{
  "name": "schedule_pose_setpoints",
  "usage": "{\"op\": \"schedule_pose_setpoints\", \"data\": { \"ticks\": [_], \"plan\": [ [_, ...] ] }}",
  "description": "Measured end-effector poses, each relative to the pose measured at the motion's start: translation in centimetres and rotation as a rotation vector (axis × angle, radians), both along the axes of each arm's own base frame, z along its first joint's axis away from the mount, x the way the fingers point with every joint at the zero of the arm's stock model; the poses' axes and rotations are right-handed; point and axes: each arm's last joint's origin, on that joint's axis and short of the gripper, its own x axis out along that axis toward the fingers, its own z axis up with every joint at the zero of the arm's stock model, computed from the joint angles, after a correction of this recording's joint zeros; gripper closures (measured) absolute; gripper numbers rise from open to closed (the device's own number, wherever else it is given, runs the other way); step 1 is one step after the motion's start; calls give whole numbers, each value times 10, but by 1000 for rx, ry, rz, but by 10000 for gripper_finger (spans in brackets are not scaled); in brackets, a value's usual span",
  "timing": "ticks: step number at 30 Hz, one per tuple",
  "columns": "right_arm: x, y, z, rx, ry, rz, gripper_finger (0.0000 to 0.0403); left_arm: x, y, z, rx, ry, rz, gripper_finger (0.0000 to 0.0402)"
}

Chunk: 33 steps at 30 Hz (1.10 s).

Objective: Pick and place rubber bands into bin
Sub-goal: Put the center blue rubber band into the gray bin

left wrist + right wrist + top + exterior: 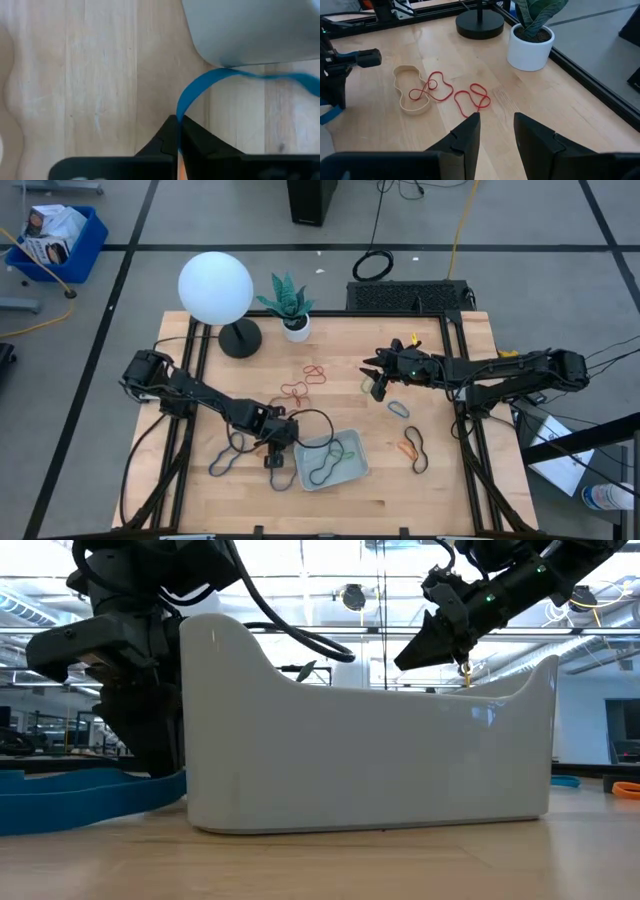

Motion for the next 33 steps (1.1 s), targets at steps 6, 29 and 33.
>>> {"op": "schedule_pose_setpoints", "data": {
  "ticks": [6, 29, 33],
  "plan": [
    [0, 0, 0, -8, 3, 4, 289, -2, 0, 6, -44, 3, 22, 395],
    [0, 0, 0, -8, 3, 4, 289, -77, 28, 176, -31, -755, 22, 397],
    [0, 0, 0, -8, 3, 4, 289, -79, 29, 194, -20, -914, -12, 394]
  ]
}}
